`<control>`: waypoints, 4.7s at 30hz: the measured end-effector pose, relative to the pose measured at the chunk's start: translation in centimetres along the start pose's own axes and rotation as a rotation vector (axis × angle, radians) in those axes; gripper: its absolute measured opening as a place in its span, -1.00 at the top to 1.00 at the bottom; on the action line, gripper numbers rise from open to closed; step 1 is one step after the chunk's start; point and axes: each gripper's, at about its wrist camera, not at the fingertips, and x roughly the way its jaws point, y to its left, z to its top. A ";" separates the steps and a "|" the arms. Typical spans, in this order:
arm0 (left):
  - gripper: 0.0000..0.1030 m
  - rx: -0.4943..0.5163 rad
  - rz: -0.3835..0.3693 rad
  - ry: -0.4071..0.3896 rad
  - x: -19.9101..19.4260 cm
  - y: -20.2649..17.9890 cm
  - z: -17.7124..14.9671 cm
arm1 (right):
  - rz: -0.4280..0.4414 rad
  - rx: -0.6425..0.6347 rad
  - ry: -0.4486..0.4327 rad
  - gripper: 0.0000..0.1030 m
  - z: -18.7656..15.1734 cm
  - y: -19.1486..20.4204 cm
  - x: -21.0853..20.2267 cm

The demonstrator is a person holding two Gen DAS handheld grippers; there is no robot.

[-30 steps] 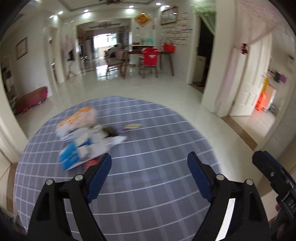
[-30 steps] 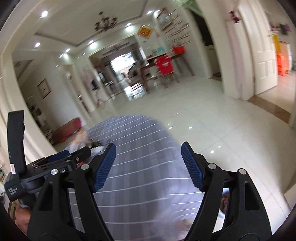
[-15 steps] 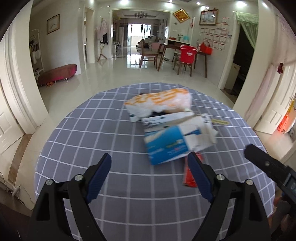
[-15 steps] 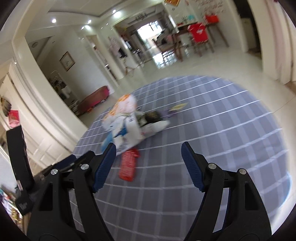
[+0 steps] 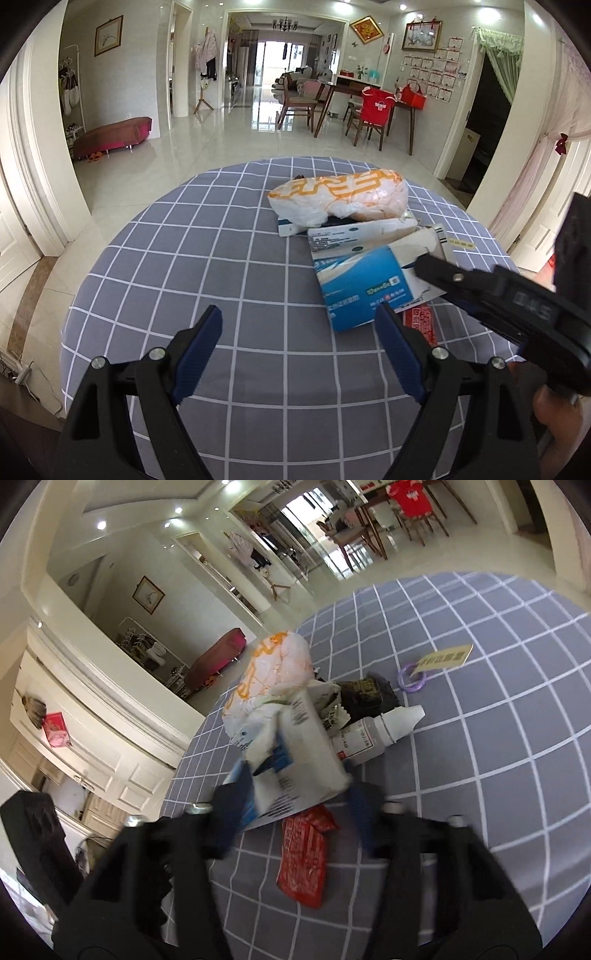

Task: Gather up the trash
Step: 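Grasp the blue-and-white tissue box with the right gripper while the left grasps the red snack bag, then carry the tissue box and red snack bag over the blue bucket with both grippers, then open both grippers to drop the tissue box and red bag into the bucket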

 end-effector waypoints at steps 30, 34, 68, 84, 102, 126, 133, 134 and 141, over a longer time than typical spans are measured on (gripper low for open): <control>-0.16 0.103 -0.077 0.149 4.6 -9.4 -0.4 | -0.142 -0.376 -0.352 0.95 -1.5 2.1 -15.3; 0.62 0.083 -0.072 0.148 4.5 -9.5 0.0 | -0.134 -0.361 -0.344 0.95 -1.6 1.0 -16.0; 0.68 0.328 -0.471 0.063 -3.7 -35.2 -3.4 | -0.420 -0.191 -0.517 0.95 -6.2 -12.8 -35.1; 0.68 0.489 -0.533 0.219 3.2 -47.3 -9.7 | -0.578 -0.019 -0.504 0.94 -7.9 -24.1 -38.3; 0.68 0.531 -0.522 0.282 5.9 -49.5 -12.3 | -0.609 0.107 -0.466 0.11 -9.2 -29.1 -36.2; 0.67 0.573 -0.555 0.287 5.4 -52.3 -13.2 | -0.640 0.159 -0.555 -0.06 -10.1 -29.1 -39.4; -0.35 0.564 -0.562 0.259 4.7 -52.8 -13.2 | -0.677 0.191 -0.658 -0.08 -11.0 -29.0 -41.5; -0.50 0.560 -0.554 0.245 4.5 -52.7 -13.2 | -0.679 0.199 -0.667 -0.09 -11.0 -29.1 -41.6; -0.50 0.543 -0.538 0.229 3.7 -51.7 -12.7 | -0.679 0.219 -0.653 -0.11 -11.0 -29.3 -41.8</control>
